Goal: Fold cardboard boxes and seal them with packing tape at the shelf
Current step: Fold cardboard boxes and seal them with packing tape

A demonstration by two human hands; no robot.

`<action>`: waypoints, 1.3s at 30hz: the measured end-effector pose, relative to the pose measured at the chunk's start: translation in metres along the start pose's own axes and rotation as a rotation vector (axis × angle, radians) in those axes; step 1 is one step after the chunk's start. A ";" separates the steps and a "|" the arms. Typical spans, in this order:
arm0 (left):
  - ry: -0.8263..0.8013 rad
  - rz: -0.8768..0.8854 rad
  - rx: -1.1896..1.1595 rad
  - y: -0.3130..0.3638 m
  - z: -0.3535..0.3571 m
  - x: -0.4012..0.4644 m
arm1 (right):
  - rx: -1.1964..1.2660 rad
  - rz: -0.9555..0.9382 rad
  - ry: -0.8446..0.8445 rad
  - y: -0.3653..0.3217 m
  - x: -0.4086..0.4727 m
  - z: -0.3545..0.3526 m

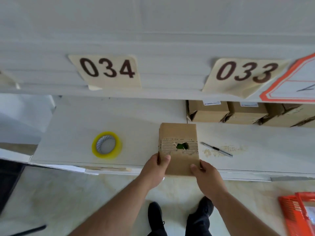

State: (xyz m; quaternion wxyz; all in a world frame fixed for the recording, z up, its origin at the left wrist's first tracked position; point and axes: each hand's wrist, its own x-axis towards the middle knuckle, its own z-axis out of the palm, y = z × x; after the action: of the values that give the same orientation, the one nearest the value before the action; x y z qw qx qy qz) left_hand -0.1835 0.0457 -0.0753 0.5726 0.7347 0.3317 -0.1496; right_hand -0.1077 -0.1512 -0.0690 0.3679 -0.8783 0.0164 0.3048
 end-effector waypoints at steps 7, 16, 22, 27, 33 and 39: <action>0.618 -0.013 0.805 -0.059 -0.128 0.037 | 0.070 0.047 0.072 0.008 -0.003 -0.022; 0.433 -0.165 0.645 -0.039 -0.151 0.024 | -0.086 -0.171 0.275 -0.031 -0.045 -0.050; 0.147 0.042 -0.438 0.056 -0.099 -0.096 | 0.058 -0.453 -0.140 -0.109 -0.091 -0.026; 0.042 0.197 -0.534 0.090 -0.067 -0.146 | 0.051 -0.630 -0.169 -0.138 -0.122 -0.025; 0.341 0.633 0.327 0.082 -0.091 -0.136 | -0.001 -0.675 -0.128 -0.130 -0.131 -0.045; 0.422 0.835 0.478 0.083 -0.077 -0.142 | -0.012 -0.620 -0.082 -0.125 -0.130 -0.046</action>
State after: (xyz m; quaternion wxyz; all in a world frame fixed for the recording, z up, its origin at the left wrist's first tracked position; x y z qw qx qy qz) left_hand -0.2452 0.0634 0.0948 0.3204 0.9287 0.0752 0.1711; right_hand -0.1575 -0.1160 0.1065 0.4387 -0.8305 -0.2688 0.2133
